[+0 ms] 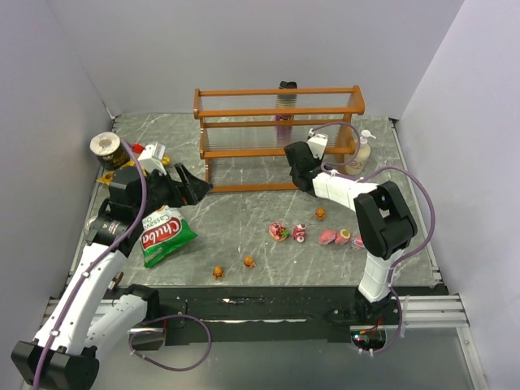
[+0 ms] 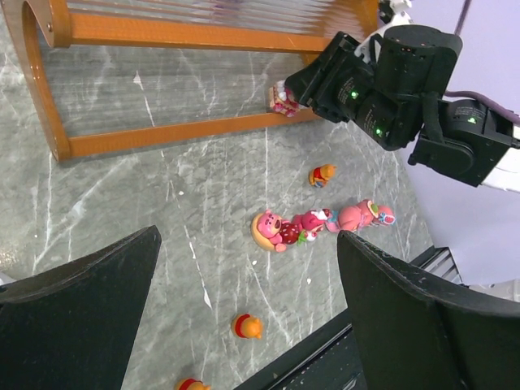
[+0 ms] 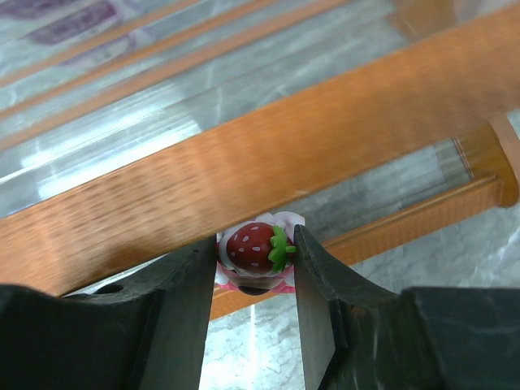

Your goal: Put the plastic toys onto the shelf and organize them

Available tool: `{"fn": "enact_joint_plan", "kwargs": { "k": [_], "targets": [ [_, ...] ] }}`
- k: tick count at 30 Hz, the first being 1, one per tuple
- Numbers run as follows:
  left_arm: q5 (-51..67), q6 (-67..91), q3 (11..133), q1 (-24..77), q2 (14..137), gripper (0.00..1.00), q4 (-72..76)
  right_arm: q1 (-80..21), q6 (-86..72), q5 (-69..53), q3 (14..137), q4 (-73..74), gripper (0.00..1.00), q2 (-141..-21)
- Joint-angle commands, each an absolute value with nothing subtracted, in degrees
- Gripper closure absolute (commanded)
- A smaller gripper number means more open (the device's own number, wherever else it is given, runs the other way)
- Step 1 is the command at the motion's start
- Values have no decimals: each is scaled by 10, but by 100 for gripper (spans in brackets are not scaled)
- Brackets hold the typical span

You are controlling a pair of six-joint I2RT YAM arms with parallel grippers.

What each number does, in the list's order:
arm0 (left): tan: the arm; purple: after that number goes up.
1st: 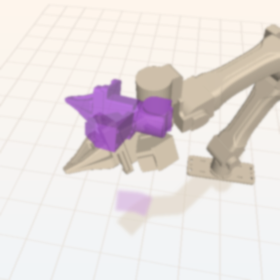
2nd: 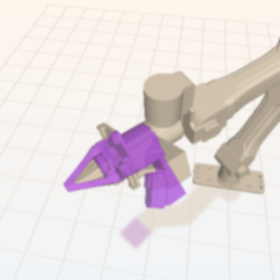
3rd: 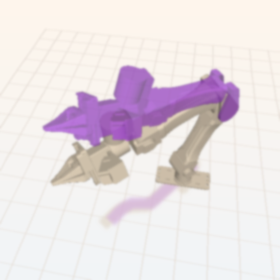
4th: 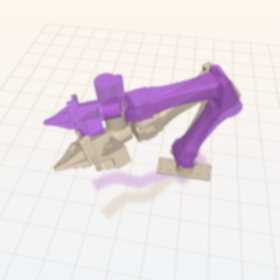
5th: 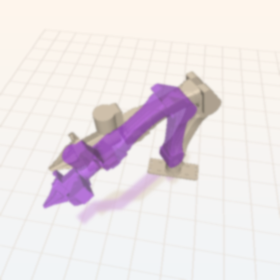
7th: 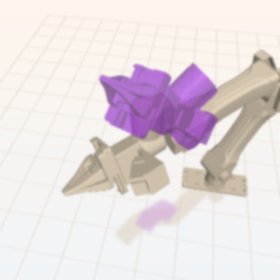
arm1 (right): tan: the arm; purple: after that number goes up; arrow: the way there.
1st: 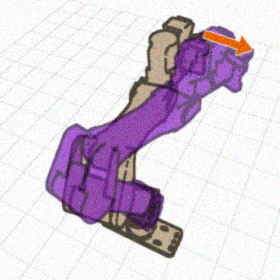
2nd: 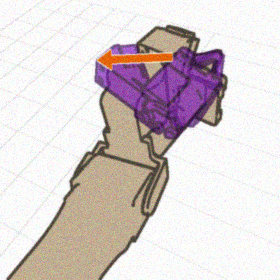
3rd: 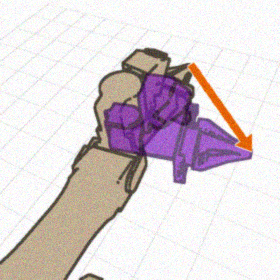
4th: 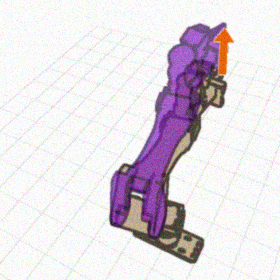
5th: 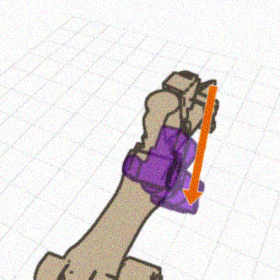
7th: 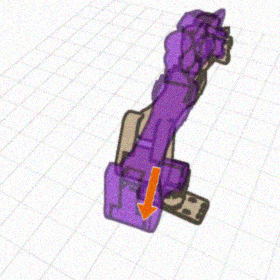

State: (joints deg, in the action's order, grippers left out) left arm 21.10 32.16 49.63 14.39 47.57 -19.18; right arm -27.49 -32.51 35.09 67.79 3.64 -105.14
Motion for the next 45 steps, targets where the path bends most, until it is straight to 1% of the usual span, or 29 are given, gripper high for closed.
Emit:
{"fn": "enact_joint_plan", "kwargs": {
  "k": [1, 4, 6, 11, 21, 29, 36, 43, 45],
  "targets": [
    [216, 323, 514, 148, 461, 4, -178, -271, -258, 314, 707, 15, 79, -1060],
    [216, 323, 512, 149, 461, 4, -174, -272, -250, 308, 702, 10, 73, -1058],
    [218, 324, 511, 149, 460, 4, -171, -272, -251, 309, 702, 11, 70, -1057],
    [220, 326, 510, 151, 460, 4, -171, -272, -262, 317, 694, 10, 58, -1053],
    [221, 328, 510, 150, 460, 4, -169, -272, -256, 313, 700, 18, 48, -1056],
    [223, 329, 506, 150, 461, 4, -166, -272, -214, 277, 701, 13, 48, -1066],
    [218, 326, 507, 150, 463, 4, -171, -272, -185, 260, 697, 10, 56, -1082],
    [222, 330, 505, 150, 470, 4, -163, -272, -214, 270, 676, 2, 55, -1065],
    [224, 331, 504, 150, 473, 4, -160, -272, -242, 272, 661, -18, 52, -1042]
  ]
}}
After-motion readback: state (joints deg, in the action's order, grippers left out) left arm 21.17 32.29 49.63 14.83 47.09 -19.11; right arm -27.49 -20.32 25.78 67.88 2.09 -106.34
